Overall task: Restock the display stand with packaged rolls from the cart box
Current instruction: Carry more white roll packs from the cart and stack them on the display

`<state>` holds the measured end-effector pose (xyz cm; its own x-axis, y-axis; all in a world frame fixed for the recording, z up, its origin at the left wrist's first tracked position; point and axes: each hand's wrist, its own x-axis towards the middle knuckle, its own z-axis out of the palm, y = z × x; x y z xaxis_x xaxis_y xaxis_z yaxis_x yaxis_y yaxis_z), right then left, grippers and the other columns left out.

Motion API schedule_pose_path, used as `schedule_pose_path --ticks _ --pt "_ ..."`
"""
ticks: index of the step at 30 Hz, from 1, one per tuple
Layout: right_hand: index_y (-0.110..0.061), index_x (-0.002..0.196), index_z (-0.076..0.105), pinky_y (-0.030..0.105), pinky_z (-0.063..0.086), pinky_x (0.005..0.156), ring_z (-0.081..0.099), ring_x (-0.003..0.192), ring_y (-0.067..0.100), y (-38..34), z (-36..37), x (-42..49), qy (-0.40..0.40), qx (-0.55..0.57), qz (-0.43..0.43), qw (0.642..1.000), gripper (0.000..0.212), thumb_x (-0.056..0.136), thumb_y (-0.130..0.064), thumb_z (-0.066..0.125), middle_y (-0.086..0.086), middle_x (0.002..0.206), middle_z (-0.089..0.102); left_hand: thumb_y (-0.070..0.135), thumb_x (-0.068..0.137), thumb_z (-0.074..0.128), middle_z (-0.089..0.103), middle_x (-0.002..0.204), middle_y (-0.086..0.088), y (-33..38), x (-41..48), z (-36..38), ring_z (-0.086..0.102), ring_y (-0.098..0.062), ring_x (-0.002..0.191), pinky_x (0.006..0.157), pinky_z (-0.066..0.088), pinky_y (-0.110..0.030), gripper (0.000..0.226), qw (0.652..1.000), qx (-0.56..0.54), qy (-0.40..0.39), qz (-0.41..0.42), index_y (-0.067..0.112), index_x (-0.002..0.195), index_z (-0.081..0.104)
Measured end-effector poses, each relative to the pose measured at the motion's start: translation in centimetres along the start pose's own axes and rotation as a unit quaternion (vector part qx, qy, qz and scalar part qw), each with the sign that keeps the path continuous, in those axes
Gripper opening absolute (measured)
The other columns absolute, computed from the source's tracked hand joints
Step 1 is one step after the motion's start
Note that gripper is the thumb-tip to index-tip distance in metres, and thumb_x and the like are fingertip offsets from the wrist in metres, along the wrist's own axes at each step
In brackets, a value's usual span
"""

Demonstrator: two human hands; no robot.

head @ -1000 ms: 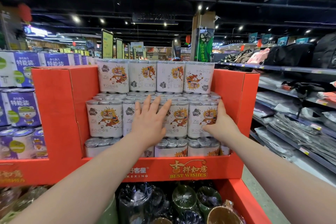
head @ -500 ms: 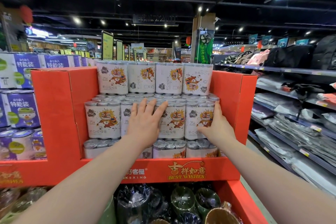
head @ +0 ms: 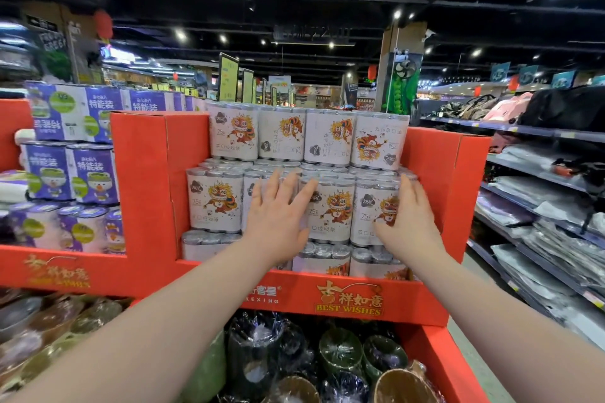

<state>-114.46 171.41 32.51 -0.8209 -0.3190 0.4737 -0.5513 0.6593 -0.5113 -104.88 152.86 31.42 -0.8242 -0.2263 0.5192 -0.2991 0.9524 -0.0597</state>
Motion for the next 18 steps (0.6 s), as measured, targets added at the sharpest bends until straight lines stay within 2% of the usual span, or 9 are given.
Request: schedule_pose_path --ticks 2,5,7,10,14,18 --pt "-0.012 0.145 0.033 0.044 0.028 0.112 0.026 0.141 0.031 -0.8 0.5 -0.9 0.039 -0.035 -0.098 0.994 0.068 0.083 -0.014 0.060 0.012 0.154 0.026 0.041 0.093 0.047 0.003 0.161 -0.004 0.0 -1.0 0.1 -0.006 -0.030 0.148 0.119 0.004 -0.054 0.077 1.000 -0.001 -0.012 -0.003 0.031 0.153 0.000" --pt "-0.010 0.125 0.058 0.044 0.036 0.106 0.043 0.129 0.032 -2.6 2.3 -2.8 0.005 -0.053 -0.203 0.978 0.045 0.081 -0.012 0.060 0.011 0.138 0.049 0.042 0.091 0.048 0.010 0.160 -0.004 -0.6 -3.3 0.2 0.002 -0.026 0.148 0.119 0.008 -0.049 0.073 0.999 -0.003 -0.033 -0.015 0.027 0.152 0.011" --pt "-0.014 0.118 0.061 0.041 0.041 0.101 0.048 0.121 0.027 -4.0 3.8 -4.4 -0.063 -0.079 -0.241 0.965 0.035 0.084 -0.018 0.056 0.005 0.127 0.055 0.042 0.091 0.048 0.019 0.157 -0.005 -1.6 -5.3 0.2 0.015 -0.026 0.145 0.117 0.015 -0.045 0.068 0.999 0.009 -0.041 -0.016 0.026 0.151 0.019" --pt "-0.021 0.119 0.059 0.037 0.043 0.096 0.050 0.115 0.023 -6.0 5.9 -6.5 -0.150 -0.114 -0.263 0.946 0.032 0.089 -0.028 0.049 0.001 0.119 0.056 0.041 0.089 0.049 0.031 0.150 -0.003 -4.2 -9.0 0.2 0.029 -0.025 0.138 0.111 0.024 -0.039 0.065 0.997 0.015 -0.064 -0.033 0.023 0.148 0.028" --pt "-0.022 0.121 0.057 0.036 0.043 0.094 0.051 0.115 0.025 -10.2 8.7 -9.6 -0.192 -0.118 -0.298 0.928 0.033 0.091 -0.030 0.047 0.003 0.117 0.057 0.045 0.076 0.045 0.046 0.139 -0.006 -9.6 -15.8 -0.6 0.044 -0.030 0.128 0.103 0.037 -0.041 0.069 0.990 0.002 -0.086 -0.113 0.021 0.141 0.043" --pt "-0.022 0.121 0.057 0.033 0.039 0.094 0.051 0.116 0.022 -17.2 12.5 -14.7 -0.215 -0.066 -0.358 0.906 0.033 0.090 -0.028 0.050 0.000 0.122 0.057 0.053 0.074 0.032 0.044 0.138 -0.003 -15.8 -25.3 -2.7 0.043 -0.027 0.128 0.103 0.039 -0.038 0.075 0.970 0.022 -0.140 -0.198 0.021 0.142 0.038"
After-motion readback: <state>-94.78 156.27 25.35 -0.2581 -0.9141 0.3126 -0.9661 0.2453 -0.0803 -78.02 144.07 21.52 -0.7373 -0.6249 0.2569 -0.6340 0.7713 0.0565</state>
